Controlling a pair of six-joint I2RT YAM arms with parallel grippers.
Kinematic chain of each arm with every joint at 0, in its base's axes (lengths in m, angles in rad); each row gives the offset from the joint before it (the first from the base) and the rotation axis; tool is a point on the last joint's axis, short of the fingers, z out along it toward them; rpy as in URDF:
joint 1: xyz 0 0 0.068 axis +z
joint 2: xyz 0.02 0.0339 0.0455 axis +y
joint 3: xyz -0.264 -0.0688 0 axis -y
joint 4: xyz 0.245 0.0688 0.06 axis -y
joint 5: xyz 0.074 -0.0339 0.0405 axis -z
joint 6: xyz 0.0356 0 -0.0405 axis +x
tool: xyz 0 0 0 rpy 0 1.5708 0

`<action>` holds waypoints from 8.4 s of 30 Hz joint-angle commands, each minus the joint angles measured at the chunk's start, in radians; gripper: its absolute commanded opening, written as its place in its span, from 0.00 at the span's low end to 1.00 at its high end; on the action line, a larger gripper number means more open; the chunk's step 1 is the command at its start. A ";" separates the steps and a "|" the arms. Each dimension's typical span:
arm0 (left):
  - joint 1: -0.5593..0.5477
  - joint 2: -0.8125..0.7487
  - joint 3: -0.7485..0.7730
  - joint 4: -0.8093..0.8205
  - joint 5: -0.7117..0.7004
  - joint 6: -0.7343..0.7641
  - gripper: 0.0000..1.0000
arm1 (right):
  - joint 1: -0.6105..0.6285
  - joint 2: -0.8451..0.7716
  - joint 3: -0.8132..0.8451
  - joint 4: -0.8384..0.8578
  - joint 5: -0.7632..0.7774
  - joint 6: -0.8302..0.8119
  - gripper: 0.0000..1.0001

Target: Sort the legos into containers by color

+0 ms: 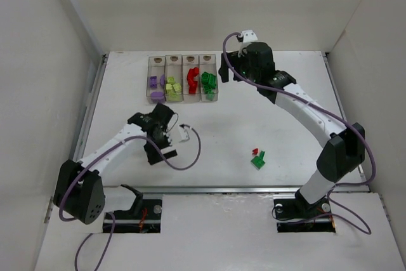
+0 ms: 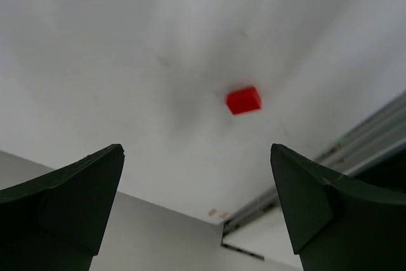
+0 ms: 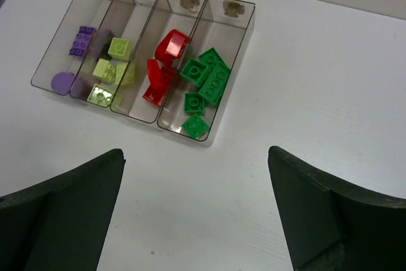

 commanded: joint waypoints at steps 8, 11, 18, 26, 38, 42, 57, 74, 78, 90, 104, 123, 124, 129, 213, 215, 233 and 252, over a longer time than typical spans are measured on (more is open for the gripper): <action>-0.044 -0.094 -0.227 0.010 -0.051 0.207 0.94 | 0.068 0.004 0.033 0.007 0.069 0.002 1.00; -0.062 -0.094 -0.255 0.047 -0.031 0.225 0.88 | 0.079 -0.005 0.015 -0.002 0.096 0.002 1.00; -0.062 -0.094 -0.313 0.207 -0.022 0.299 0.78 | 0.088 -0.025 -0.004 -0.002 0.118 0.022 1.00; -0.062 -0.035 -0.344 0.264 0.004 0.291 0.61 | 0.088 -0.016 0.015 -0.021 0.127 0.013 1.00; -0.071 0.005 -0.353 0.253 -0.002 0.258 0.50 | 0.088 -0.016 0.015 -0.021 0.138 0.004 1.00; -0.035 -0.007 -0.362 0.264 -0.016 0.279 0.59 | 0.088 -0.016 0.015 -0.021 0.138 0.004 1.00; -0.015 0.036 -0.266 0.285 0.036 0.192 0.00 | 0.088 -0.016 0.015 -0.021 0.147 -0.006 1.00; 0.177 0.784 0.935 0.380 0.279 -0.548 0.00 | -0.125 -0.007 0.024 -0.031 0.060 0.068 1.00; 0.186 0.945 1.160 0.421 0.227 -0.591 0.04 | -0.166 0.016 0.024 -0.031 0.060 0.050 1.00; 0.177 0.999 1.136 0.702 0.217 -0.580 0.52 | -0.195 0.097 0.082 -0.064 0.069 0.040 1.00; 0.177 0.592 0.795 0.715 0.006 -0.586 0.92 | -0.019 -0.149 -0.063 -0.361 0.270 0.145 1.00; 0.196 0.354 0.418 0.699 -0.085 -0.712 0.93 | 0.088 -0.210 -0.536 -0.435 0.011 0.387 0.60; 0.205 0.343 0.409 0.699 -0.085 -0.712 0.93 | 0.076 -0.193 -0.536 -0.424 -0.006 0.387 0.56; 0.214 0.309 0.399 0.708 -0.096 -0.712 0.93 | 0.076 -0.139 -0.560 -0.415 0.014 0.387 0.50; 0.435 0.122 0.423 0.491 -0.120 -0.598 0.98 | 0.038 -0.115 -0.257 -0.446 0.181 0.327 1.00; 0.435 0.122 0.423 0.491 -0.110 -0.599 0.98 | 0.004 -0.201 -0.406 -0.429 0.133 0.457 0.98; 0.435 0.050 0.385 0.491 -0.054 -0.608 0.98 | -0.025 -0.237 -0.786 -0.300 0.066 0.603 0.65; 0.435 0.059 0.303 0.481 0.208 -0.545 0.98 | 0.052 -0.098 -0.354 -0.098 0.144 0.288 0.00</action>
